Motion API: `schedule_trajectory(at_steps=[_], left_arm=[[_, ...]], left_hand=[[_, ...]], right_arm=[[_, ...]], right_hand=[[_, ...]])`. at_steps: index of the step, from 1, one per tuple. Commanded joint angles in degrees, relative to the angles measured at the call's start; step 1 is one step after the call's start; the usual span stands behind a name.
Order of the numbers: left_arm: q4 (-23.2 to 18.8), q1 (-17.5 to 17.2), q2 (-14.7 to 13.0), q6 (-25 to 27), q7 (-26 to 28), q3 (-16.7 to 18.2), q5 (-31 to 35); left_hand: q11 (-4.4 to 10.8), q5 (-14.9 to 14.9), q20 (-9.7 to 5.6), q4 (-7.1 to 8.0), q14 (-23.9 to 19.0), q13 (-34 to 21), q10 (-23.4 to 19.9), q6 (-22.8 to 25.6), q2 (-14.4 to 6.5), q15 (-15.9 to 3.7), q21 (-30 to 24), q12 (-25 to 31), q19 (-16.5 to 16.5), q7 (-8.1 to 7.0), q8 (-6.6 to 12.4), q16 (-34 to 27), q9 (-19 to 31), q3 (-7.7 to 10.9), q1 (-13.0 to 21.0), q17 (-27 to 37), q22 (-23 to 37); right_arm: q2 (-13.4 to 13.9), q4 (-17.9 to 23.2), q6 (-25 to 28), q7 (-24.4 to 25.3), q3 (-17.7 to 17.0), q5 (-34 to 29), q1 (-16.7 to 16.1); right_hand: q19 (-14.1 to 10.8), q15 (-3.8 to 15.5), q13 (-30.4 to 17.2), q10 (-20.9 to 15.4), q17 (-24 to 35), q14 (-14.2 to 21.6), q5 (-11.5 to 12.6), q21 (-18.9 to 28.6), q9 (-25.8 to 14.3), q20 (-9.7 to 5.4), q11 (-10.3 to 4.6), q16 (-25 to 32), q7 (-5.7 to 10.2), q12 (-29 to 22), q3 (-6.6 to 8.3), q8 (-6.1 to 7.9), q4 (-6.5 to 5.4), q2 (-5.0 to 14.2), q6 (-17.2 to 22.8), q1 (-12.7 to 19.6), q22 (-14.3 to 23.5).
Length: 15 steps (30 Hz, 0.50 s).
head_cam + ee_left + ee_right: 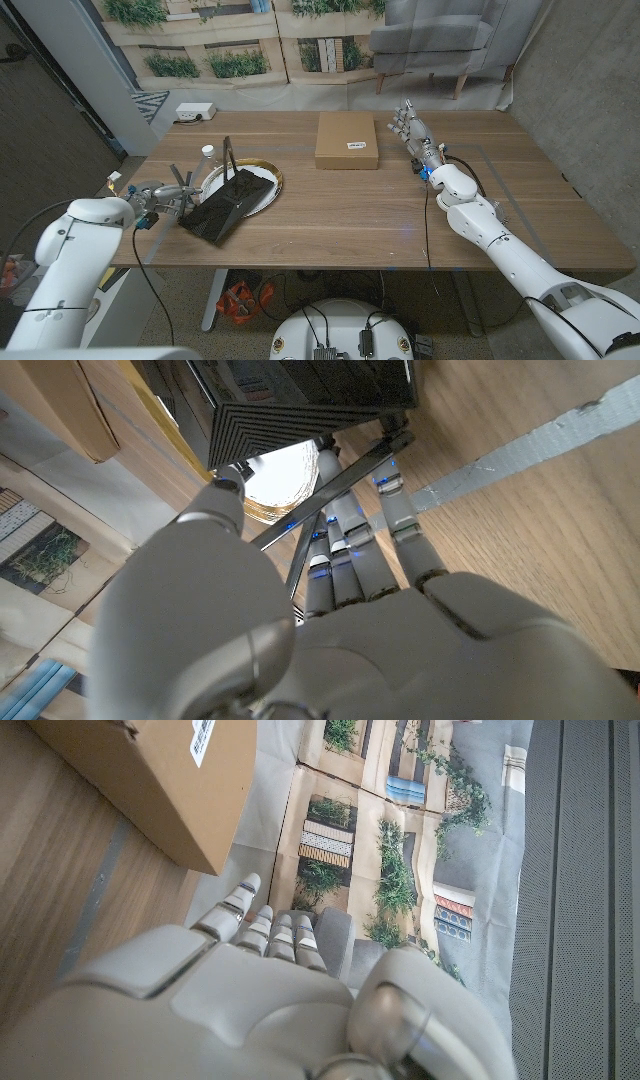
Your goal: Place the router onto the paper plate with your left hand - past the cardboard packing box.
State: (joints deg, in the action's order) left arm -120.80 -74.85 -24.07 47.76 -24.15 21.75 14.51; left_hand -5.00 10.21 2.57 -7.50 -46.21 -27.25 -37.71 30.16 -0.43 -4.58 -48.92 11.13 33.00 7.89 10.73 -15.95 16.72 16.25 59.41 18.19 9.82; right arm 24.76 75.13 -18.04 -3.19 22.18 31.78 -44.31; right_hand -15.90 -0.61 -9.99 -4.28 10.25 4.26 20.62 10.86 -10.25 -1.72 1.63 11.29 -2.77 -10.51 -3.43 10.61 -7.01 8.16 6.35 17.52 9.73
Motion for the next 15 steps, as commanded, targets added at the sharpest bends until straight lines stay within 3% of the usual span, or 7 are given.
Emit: schedule_trajectory(at_steps=[1, 15], left_arm=[[-1.9, -0.9, -0.1, 0.5, -0.3, 0.3, 1.2], [-4.5, -2.4, 1.2, -0.8, -0.5, 1.7, 1.5]], left_hand=[[-1.40, 0.5, 1.66, -0.08, 3.5, -0.4, 3.2, -2.8, 0.3, 1.47, 1.0, -0.5, -1.1, 0.14, -0.26, 1.1, 0.4, -0.72, 0.2, 0.2, 0.2], [-4.28, 0.6, 4.23, 0.11, 11.0, -0.3, 10.6, -7.7, 0.4, 5.83, 3.8, -0.7, -5.1, 1.01, -0.10, 3.1, 0.8, -2.03, -0.5, -0.2, 0.2]], right_arm=[[0.4, 0.9, -0.1, 0.1, -0.2, 0.1, -0.6], [0.9, 2.5, 0.1, 0.5, -0.5, 0.6, -1.8]], right_hand=[[-0.4, -0.08, -0.3, -0.6, 0.2, 0.4, 0.2, 0.1, -0.2, -0.04, 0.06, 0.0, -0.41, 0.0, 0.25, 0.17, -0.16, -0.07, 0.2, -0.3, 0.2], [-0.4, -0.10, -0.3, -0.6, 0.2, 0.4, 0.2, 0.1, -0.2, 0.00, 0.15, 0.0, -0.43, 0.0, 0.26, 0.19, -0.16, -0.07, 0.2, -0.3, 0.2]])
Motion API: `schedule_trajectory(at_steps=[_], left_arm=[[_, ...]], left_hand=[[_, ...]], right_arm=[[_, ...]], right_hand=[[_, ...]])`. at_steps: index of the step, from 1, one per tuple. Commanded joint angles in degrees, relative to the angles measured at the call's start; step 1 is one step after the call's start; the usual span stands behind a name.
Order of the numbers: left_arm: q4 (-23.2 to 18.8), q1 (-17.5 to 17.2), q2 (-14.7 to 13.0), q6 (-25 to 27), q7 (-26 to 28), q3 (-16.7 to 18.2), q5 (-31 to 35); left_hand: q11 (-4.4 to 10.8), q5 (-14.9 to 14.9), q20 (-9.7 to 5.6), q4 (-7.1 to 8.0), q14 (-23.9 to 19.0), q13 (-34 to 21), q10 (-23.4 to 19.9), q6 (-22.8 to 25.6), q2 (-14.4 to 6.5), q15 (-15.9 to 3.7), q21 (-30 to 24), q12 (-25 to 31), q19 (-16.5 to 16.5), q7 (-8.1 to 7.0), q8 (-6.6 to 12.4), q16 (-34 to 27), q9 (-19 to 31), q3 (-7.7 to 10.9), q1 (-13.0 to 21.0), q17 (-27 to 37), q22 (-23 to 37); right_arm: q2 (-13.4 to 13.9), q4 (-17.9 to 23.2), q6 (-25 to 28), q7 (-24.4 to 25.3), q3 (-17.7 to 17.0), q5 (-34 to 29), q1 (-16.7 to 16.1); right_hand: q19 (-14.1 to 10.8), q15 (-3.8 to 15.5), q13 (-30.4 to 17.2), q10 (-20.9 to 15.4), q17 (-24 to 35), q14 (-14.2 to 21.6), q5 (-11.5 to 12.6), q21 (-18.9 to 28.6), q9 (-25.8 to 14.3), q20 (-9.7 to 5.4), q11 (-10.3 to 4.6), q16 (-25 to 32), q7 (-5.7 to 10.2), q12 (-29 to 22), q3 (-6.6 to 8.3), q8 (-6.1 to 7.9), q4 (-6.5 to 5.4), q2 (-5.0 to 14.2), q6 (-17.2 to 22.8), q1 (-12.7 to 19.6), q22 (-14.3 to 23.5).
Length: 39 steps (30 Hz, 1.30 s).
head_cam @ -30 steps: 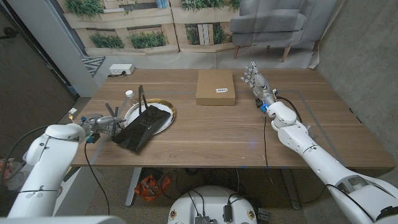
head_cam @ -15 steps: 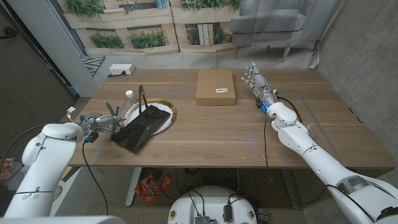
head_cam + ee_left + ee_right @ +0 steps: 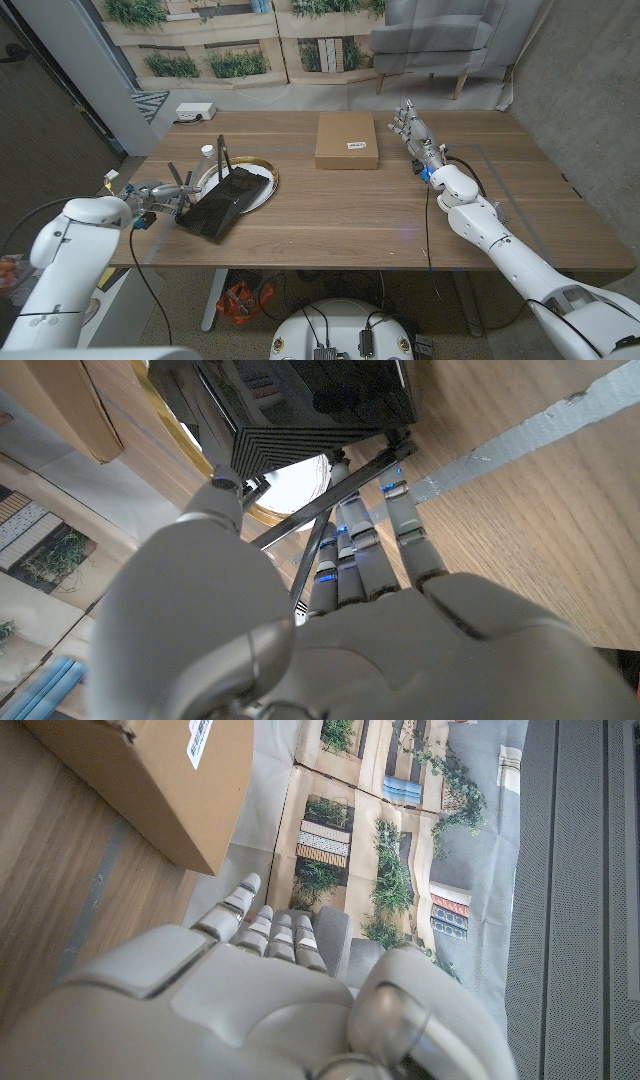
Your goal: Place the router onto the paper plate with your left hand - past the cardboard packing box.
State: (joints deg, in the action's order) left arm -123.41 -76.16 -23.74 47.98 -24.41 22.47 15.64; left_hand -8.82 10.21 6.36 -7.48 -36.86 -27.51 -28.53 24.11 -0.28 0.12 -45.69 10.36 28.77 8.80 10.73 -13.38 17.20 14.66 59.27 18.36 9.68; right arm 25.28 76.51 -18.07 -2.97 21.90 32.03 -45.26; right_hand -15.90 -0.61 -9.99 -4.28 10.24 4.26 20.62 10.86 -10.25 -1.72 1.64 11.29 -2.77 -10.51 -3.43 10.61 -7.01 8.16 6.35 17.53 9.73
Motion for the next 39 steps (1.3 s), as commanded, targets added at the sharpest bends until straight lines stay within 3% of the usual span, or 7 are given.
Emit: schedule_trajectory(at_steps=[1, 12, 18, 20, 32, 36, 39], left_arm=[[-2.1, -1.1, 0.9, -1.0, -0.3, 1.0, 0.4], [-3.2, -1.8, 2.1, -2.7, -1.0, 2.3, -0.6], [-3.7, -2.0, 2.7, -3.3, -1.0, 2.7, -1.0], [-3.8, -2.2, 2.7, -3.7, -0.9, 2.7, -0.9], [-5.2, -3.0, 3.5, -5.0, -1.1, 3.7, -1.8], [-5.9, -3.4, 3.6, -5.2, -1.2, 4.0, -1.9], [-6.2, -3.7, 3.7, -5.3, -1.3, 4.2, -1.9]], left_hand=[[-0.80, 0.6, 0.59, 0.04, 2.3, 0.1, 2.0, -1.9, 0.3, 1.38, 0.8, -0.1, -1.2, 0.19, -0.07, 0.6, 0.3, -0.52, -0.3, -0.4, 0.4], [-3.36, 1.2, 2.75, 0.35, 10.9, 2.3, 11.6, -11.1, 1.9, 5.99, 4.2, -0.4, -4.6, 1.44, -0.55, 2.5, -0.2, -2.98, -1.6, -2.4, 0.3], [-3.68, 1.9, 4.16, 0.94, 15.4, 3.6, 15.4, -14.6, 2.1, 8.18, 6.4, -0.3, -7.0, 2.61, -0.39, 2.9, -0.8, -4.33, -2.7, -3.7, 0.3], [-3.74, 2.3, 5.74, 1.11, 18.1, 4.5, 17.3, -16.3, 2.1, 9.39, 8.1, 0.0, -8.9, 2.73, -0.22, 3.0, -1.3, -4.98, -3.0, -4.7, 0.3], [-3.76, 2.9, 5.98, 1.48, 22.7, 6.7, 21.2, -18.7, 1.4, 11.12, 12.2, 0.4, -12.0, 3.00, 0.19, 2.8, -2.8, -6.45, -3.3, -7.1, 0.3], [-3.78, 3.7, 5.95, 1.70, 27.0, 11.0, 24.4, -20.1, -0.2, 11.87, 20.8, 1.6, -13.2, 3.00, 0.78, 2.4, -5.1, -9.61, -3.3, -8.0, 0.4], [-3.79, 4.2, 5.96, 1.69, 28.2, 14.0, 25.6, -21.0, -1.7, 11.88, 28.9, 2.1, -11.2, 3.00, 0.83, 2.6, -5.4, -12.74, -2.8, -8.1, 0.7]], right_arm=[[0.5, 1.2, 0.2, 0.3, -0.3, 0.4, -0.9], [0.9, 2.0, 0.1, 0.6, -0.3, 0.3, -1.5], [1.2, 2.6, -0.1, 0.8, -0.5, 0.4, -2.0], [1.2, 2.9, 0.1, 0.9, -0.6, 0.6, -2.2], [1.9, 4.3, 0.2, 1.3, -0.6, 0.6, -3.1], [2.0, 4.5, 0.1, 1.3, -0.7, 0.6, -3.3], [2.1, 5.0, 0.2, 1.6, -0.8, 0.8, -3.7]], right_hand=[[-0.4, -0.10, -0.3, -0.6, 0.2, 0.4, 0.2, 0.1, -0.2, 0.00, 0.11, 0.0, -0.42, 0.0, 0.26, 0.19, -0.16, -0.07, 0.3, -0.3, 0.2], [-0.4, -0.10, -0.3, -0.6, 0.2, 0.4, 0.2, 0.1, -0.2, 0.00, 0.14, 0.0, -0.47, 0.0, 0.27, 0.18, -0.18, -0.07, 0.2, -0.4, 0.2], [-0.4, -0.12, -0.3, -0.7, 0.2, 0.4, 0.2, 0.2, -0.2, -0.01, 0.08, 0.0, -0.45, 0.0, 0.28, 0.18, -0.18, -0.07, 0.2, -0.4, 0.2], [-0.4, -0.11, -0.3, -0.7, 0.2, 0.4, 0.2, 0.1, -0.2, 0.01, 0.15, 0.0, -0.45, 0.0, 0.28, 0.18, -0.18, -0.07, 0.2, -0.4, 0.2], [-0.4, -0.10, -0.3, -0.7, 0.2, 0.4, 0.2, 0.1, -0.2, -0.03, 0.17, 0.0, -0.41, 0.0, 0.30, 0.18, -0.18, -0.07, 0.2, -0.4, 0.2], [-0.4, -0.09, -0.3, -0.7, 0.2, 0.4, 0.2, 0.2, -0.2, -0.03, 0.18, 0.0, -0.44, 0.0, 0.31, 0.18, -0.18, -0.07, 0.2, -0.4, 0.2], [-0.4, -0.13, -0.3, -0.7, 0.2, 0.4, 0.2, 0.1, -0.2, 0.00, 0.18, 0.0, -0.44, 0.0, 0.31, 0.18, -0.18, -0.07, 0.2, -0.5, 0.2]])
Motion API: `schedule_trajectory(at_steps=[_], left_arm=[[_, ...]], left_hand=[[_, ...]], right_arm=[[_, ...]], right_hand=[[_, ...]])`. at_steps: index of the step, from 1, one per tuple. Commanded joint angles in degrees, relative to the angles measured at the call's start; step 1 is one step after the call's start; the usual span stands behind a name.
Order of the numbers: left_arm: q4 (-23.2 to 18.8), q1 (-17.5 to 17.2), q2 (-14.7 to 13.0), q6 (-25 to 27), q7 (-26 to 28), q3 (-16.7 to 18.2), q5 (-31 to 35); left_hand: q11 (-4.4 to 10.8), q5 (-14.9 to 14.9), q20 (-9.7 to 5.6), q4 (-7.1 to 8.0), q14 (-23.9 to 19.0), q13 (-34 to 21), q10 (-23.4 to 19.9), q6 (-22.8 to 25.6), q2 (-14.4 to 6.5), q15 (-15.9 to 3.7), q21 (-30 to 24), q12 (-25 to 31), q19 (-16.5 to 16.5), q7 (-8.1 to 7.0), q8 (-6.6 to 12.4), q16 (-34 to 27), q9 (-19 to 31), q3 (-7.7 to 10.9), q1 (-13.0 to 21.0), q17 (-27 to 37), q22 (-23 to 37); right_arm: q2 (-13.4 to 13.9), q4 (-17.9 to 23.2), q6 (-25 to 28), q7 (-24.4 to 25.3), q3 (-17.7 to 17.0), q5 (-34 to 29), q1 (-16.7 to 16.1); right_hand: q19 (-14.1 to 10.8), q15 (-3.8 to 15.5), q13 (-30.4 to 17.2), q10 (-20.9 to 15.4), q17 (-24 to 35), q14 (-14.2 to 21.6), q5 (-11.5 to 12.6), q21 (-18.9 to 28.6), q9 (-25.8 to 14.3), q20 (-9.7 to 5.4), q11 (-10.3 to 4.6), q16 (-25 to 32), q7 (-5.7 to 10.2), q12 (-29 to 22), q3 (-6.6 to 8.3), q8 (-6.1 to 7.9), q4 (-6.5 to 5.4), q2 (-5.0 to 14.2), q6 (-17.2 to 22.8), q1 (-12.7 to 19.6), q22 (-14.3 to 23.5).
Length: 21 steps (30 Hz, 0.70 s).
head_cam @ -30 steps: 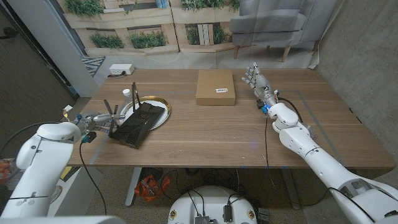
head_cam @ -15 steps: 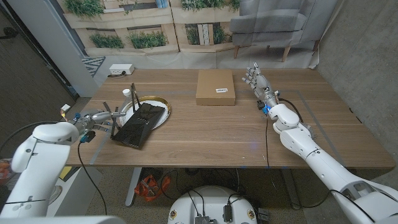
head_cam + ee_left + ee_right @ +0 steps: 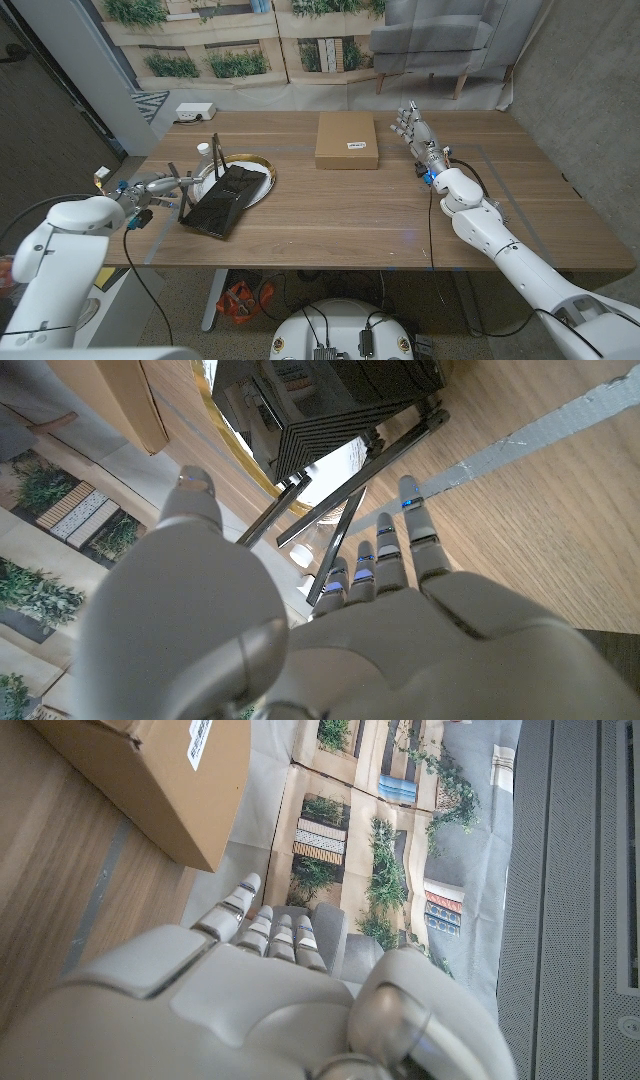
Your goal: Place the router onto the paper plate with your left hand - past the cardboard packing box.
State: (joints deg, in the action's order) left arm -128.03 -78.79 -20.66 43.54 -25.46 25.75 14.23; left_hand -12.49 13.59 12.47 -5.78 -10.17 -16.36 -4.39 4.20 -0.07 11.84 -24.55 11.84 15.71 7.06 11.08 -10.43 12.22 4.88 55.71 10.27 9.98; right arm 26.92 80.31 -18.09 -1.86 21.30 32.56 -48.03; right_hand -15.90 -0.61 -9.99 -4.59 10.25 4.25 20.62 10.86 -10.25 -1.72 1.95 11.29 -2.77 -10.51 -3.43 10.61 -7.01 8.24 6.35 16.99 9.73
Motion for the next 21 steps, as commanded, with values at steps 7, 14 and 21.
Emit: schedule_trajectory(at_steps=[7, 14, 21], left_arm=[[-2.0, -1.4, 0.9, -1.7, -0.7, 1.5, -1.1], [-2.2, -1.4, 1.2, -2.2, -0.9, 2.1, -1.6], [-1.9, -1.1, 1.1, -2.9, -1.4, 2.6, -2.4]], left_hand=[[-0.10, 1.1, -0.06, 0.10, 3.0, 3.7, 4.0, -4.9, -2.6, 0.33, 12.4, 0.2, 2.5, 4.19, -0.26, -0.1, -0.8, -5.06, 0.7, 0.0, 0.5], [-0.09, 1.5, -0.04, 0.66, 5.0, 3.8, 6.1, -8.6, -2.8, 0.47, 13.1, -0.1, 1.1, 3.74, -0.63, 0.1, -1.1, -5.97, -0.2, 0.1, 0.5], [-0.08, 2.1, -0.02, 1.15, 7.2, 4.0, 8.4, -11.2, -2.7, 0.49, 13.6, -0.4, -0.9, 3.57, -0.66, 0.2, -1.4, -6.90, -1.0, 0.1, 0.5]], right_arm=[[0.7, 2.0, 0.3, 0.7, -0.2, 0.3, -1.4], [0.9, 2.3, 0.3, 1.0, 0.0, -0.1, -1.6], [0.9, 2.6, 0.5, 1.3, -0.1, 0.0, -1.6]], right_hand=[[-0.4, -0.08, -0.3, -0.4, 0.2, 0.4, 0.1, 0.1, -0.2, -0.05, -0.18, 0.0, -0.44, 0.0, 0.33, 0.18, -0.18, -0.14, 0.2, 0.1, 0.2], [-0.4, -0.13, -0.3, -0.4, 0.2, 0.4, 0.1, 0.1, -0.2, -0.02, -0.17, 0.0, -0.46, 0.0, 0.34, 0.17, -0.17, -0.15, 0.2, 0.0, 0.2], [-0.4, -0.12, -0.3, -0.3, 0.2, 0.4, 0.1, 0.1, -0.2, 0.01, -0.20, 0.0, -0.48, 0.0, 0.35, 0.17, -0.17, -0.15, 0.2, 0.0, 0.2]])
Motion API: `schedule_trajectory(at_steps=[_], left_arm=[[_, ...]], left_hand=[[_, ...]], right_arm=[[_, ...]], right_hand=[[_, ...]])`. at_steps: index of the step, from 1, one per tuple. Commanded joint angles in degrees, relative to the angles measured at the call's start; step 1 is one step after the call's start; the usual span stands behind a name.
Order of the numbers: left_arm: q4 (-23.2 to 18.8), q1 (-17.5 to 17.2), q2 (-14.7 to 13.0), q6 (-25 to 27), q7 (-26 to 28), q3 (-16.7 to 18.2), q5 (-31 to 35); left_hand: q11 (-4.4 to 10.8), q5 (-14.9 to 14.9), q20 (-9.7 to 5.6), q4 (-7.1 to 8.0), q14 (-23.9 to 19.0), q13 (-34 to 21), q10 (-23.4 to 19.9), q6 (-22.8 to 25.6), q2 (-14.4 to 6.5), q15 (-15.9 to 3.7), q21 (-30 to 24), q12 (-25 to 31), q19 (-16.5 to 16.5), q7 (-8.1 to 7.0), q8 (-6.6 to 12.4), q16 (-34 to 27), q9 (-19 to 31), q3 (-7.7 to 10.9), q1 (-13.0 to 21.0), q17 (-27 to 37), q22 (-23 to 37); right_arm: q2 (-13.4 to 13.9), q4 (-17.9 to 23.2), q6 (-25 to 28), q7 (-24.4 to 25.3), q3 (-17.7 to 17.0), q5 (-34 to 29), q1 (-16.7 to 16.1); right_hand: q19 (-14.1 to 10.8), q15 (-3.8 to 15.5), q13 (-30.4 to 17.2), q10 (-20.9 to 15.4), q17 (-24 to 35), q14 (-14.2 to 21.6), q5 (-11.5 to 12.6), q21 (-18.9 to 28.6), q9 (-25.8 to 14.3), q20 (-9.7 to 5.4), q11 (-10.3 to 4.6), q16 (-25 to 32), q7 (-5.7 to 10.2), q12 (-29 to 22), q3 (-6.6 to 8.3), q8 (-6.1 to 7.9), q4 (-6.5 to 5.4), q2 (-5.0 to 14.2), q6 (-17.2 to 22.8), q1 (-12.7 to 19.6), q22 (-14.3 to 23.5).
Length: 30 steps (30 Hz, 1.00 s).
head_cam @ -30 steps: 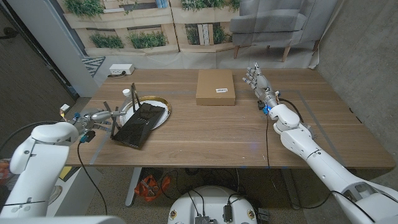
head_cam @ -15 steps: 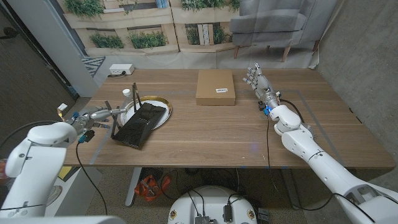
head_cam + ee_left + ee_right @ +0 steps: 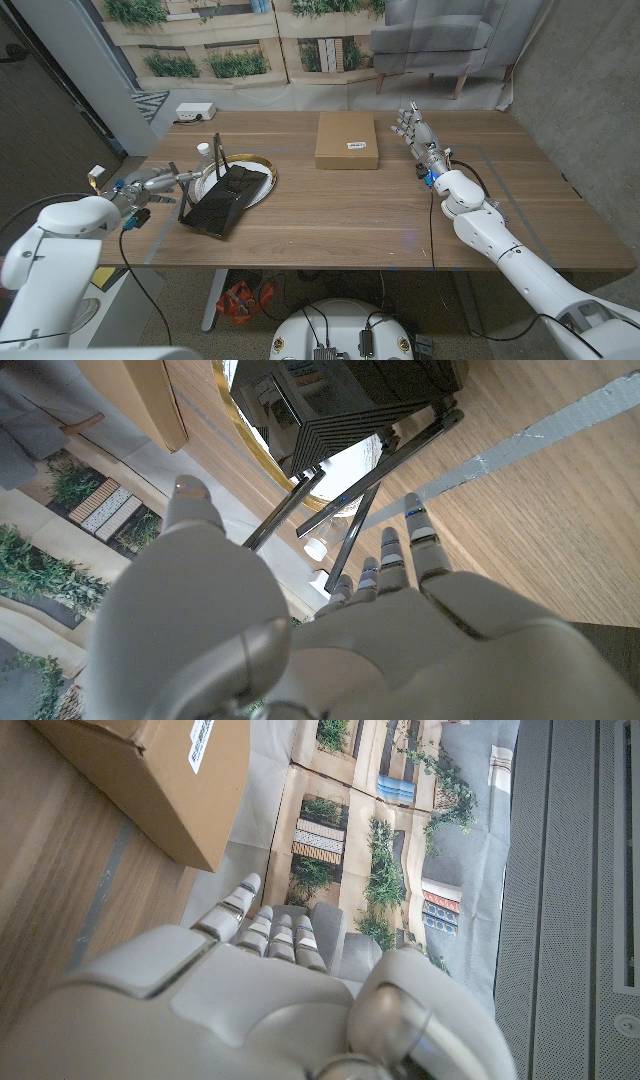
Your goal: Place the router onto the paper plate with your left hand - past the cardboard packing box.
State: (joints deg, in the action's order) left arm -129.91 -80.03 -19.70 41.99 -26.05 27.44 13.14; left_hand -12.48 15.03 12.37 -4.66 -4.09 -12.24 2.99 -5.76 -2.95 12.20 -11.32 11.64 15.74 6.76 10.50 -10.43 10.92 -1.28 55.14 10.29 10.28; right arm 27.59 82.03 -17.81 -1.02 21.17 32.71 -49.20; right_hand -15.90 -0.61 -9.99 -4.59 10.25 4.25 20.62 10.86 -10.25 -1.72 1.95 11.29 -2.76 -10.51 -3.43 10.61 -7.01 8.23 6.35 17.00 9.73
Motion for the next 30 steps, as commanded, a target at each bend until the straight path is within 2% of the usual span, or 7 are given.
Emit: schedule_trajectory(at_steps=[1, 19, 30], left_arm=[[-0.1, 0.2, 0.1, -1.3, -0.8, 0.9, -1.3], [0.6, 1.6, -0.7, -3.7, -2.3, 1.7, -4.1], [0.8, 2.2, -1.3, -5.2, -3.5, 2.5, -6.3]], left_hand=[[-0.09, 0.7, 0.07, 0.04, 1.2, -0.1, 1.2, -1.3, 0.1, 0.13, 0.4, -0.2, -1.0, 3.88, -0.05, 0.2, -0.1, -0.77, -0.5, 0.1, 0.2], [-0.07, 1.5, 0.10, 0.72, 5.2, 0.2, 5.2, -4.9, -0.4, 0.14, 0.7, -0.5, -4.6, 2.48, -0.17, 0.3, -0.3, -1.90, -1.5, 0.1, 0.2], [-0.07, 1.8, 0.09, 1.06, 6.3, 0.2, 6.4, -5.7, -0.6, 0.18, 0.8, -0.5, -6.1, 2.22, -0.06, 0.3, -0.3, -2.30, -2.0, 0.1, 0.2]], right_arm=[[0.3, 0.9, 0.2, 0.5, 0.1, -0.2, -0.5], [-0.4, -0.4, 0.2, 0.6, 0.3, -0.3, 0.3], [-0.5, -0.5, 0.2, 1.0, 0.3, -0.5, 0.5]], right_hand=[[-0.4, -0.12, -0.3, -0.3, 0.2, 0.4, 0.1, 0.1, -0.2, 0.02, -0.17, 0.0, -0.50, 0.0, 0.35, 0.17, -0.17, -0.15, 0.2, 0.0, 0.2], [-0.4, -0.12, -0.3, -0.2, 0.2, 0.4, 0.1, 0.1, -0.2, 0.06, -0.10, 0.0, -0.53, 0.1, 0.38, 0.15, -0.18, -0.14, 0.1, 0.0, 0.2], [-0.3, -0.14, -0.3, -0.2, 0.2, 0.4, 0.1, 0.1, -0.2, 0.06, -0.16, 0.0, -0.57, 0.1, 0.39, 0.18, -0.18, -0.14, 0.2, -0.1, 0.2]])
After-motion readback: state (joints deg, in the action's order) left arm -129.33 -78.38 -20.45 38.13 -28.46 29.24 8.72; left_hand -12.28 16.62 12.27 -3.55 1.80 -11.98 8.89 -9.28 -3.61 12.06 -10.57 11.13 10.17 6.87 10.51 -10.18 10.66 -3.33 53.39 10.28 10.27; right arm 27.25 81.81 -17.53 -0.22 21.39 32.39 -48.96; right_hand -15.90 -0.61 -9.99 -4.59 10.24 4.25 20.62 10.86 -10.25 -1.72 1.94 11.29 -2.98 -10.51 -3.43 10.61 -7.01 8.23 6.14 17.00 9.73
